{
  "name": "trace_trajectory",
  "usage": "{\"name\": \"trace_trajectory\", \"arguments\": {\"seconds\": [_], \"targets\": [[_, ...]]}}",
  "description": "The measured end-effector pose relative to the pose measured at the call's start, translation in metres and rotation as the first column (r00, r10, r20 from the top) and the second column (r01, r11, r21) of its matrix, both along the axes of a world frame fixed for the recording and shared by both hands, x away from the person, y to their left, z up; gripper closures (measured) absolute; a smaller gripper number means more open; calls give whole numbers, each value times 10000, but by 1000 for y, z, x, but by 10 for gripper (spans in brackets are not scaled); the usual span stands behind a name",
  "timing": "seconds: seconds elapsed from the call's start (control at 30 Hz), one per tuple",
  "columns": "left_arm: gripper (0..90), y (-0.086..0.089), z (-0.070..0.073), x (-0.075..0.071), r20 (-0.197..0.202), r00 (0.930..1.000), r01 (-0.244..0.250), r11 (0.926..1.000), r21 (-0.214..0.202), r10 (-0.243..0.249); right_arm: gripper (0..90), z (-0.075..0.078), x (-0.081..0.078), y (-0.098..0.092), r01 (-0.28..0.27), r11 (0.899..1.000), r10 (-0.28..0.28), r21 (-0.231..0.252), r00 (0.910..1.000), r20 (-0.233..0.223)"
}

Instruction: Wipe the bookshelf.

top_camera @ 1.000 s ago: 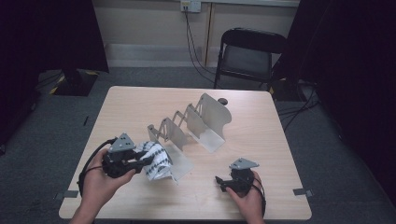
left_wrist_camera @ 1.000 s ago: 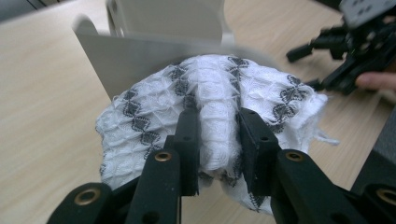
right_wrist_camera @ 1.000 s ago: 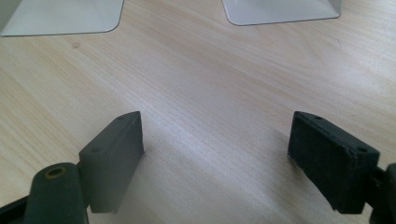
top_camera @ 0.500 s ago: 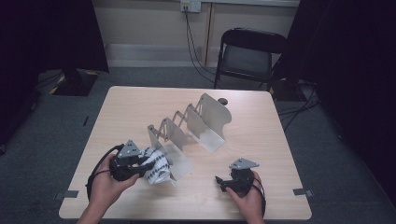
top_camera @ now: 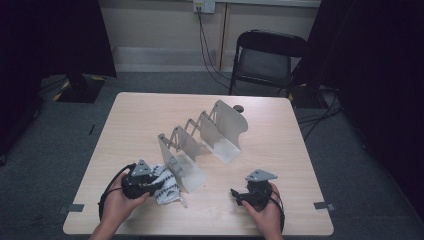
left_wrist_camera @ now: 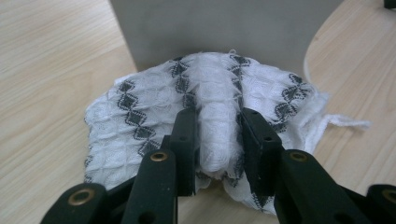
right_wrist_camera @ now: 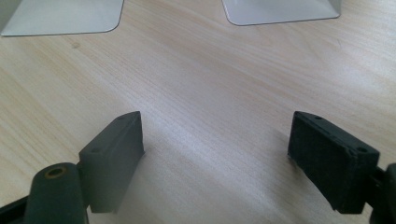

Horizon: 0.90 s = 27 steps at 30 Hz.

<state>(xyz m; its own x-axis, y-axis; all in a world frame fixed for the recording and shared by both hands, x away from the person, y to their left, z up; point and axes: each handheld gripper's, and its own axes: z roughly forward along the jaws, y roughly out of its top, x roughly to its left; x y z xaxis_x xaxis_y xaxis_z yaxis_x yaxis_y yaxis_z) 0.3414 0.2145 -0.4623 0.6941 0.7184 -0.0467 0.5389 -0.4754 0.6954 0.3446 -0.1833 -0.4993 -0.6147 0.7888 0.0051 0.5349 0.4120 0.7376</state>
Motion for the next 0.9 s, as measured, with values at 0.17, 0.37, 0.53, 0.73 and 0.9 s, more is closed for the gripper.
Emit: {"name": "trace_trajectory", "arguments": {"seconds": [0.17,0.37,0.53,0.73,0.9], "targets": [[687,17,3,-3,60,9992,-393,9992,-89,393,172,0,0,0,-6,10000,6,-5,10000,7],[653,28,-2,-5,152,9984,-552,9985,39,551,172,0,0,0,-3,10000,3,1,10000,-1],[507,26,-7,-6,253,9980,-572,9984,-37,573,172,0,0,0,4,10000,-4,0,10000,2],[317,27,-1,-1,650,9967,-450,9968,-658,493,172,0,0,0,4,10000,-4,0,10000,2],[238,27,-4,7,394,9977,-509,9945,-920,547,172,0,0,0,1,10000,-1,2,10000,-2]]}}
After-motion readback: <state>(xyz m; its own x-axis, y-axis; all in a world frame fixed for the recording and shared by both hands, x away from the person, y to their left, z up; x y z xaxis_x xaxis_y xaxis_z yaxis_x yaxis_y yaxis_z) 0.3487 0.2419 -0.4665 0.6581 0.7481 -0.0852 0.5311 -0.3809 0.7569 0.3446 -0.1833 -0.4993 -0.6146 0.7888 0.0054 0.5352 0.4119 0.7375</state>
